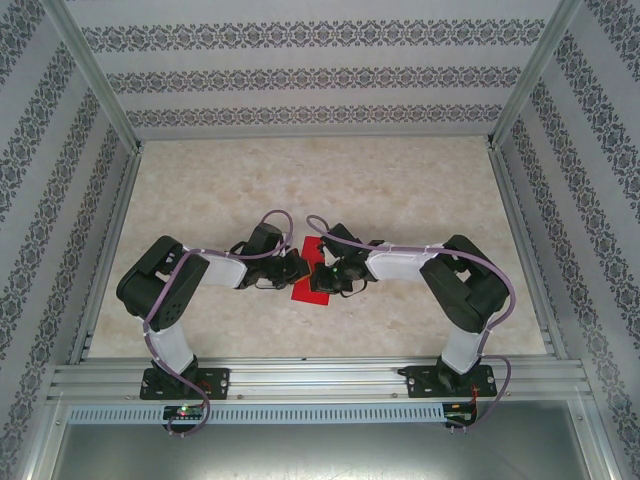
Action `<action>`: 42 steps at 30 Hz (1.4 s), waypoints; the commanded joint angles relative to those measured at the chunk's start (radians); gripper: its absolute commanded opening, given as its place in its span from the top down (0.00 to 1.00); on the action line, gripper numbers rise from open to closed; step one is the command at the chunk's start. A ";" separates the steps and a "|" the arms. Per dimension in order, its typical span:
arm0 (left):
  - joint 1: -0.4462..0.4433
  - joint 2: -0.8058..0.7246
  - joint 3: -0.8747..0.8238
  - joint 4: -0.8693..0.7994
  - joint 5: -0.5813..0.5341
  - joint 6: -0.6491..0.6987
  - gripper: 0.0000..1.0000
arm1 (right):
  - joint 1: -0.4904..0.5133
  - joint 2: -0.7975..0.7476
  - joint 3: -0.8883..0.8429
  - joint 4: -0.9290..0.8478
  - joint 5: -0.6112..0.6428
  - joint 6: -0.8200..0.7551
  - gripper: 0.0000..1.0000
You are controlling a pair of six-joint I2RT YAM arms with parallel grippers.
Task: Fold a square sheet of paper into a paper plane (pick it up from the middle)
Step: Fold the triangle a second time at the center of the table.
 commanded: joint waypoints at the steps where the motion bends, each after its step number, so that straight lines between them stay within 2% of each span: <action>1: 0.002 0.042 -0.021 -0.144 -0.051 0.029 1.00 | 0.003 0.003 -0.046 -0.035 0.036 0.007 0.90; 6: 0.002 0.061 -0.017 -0.144 -0.046 0.021 1.00 | 0.003 0.013 -0.077 -0.019 0.033 0.012 0.89; 15: 0.002 0.068 -0.008 -0.159 -0.045 0.024 1.00 | 0.007 -0.123 -0.117 0.048 -0.033 0.020 0.88; 23: 0.002 0.069 -0.009 -0.159 -0.045 0.023 1.00 | 0.008 -0.066 -0.183 0.008 0.043 0.027 0.88; 29: 0.002 0.069 -0.007 -0.164 -0.048 0.024 1.00 | 0.023 -0.116 -0.139 -0.066 0.065 0.007 0.88; 34: 0.002 0.068 -0.002 -0.168 -0.046 0.029 1.00 | 0.032 -0.174 -0.113 -0.031 0.022 0.004 0.88; 38: 0.002 0.070 -0.006 -0.168 -0.044 0.031 1.00 | 0.026 -0.124 -0.151 -0.044 0.065 0.015 0.89; 42: 0.002 0.073 -0.004 -0.162 -0.038 0.029 1.00 | 0.031 -0.085 -0.222 0.013 0.053 0.050 0.90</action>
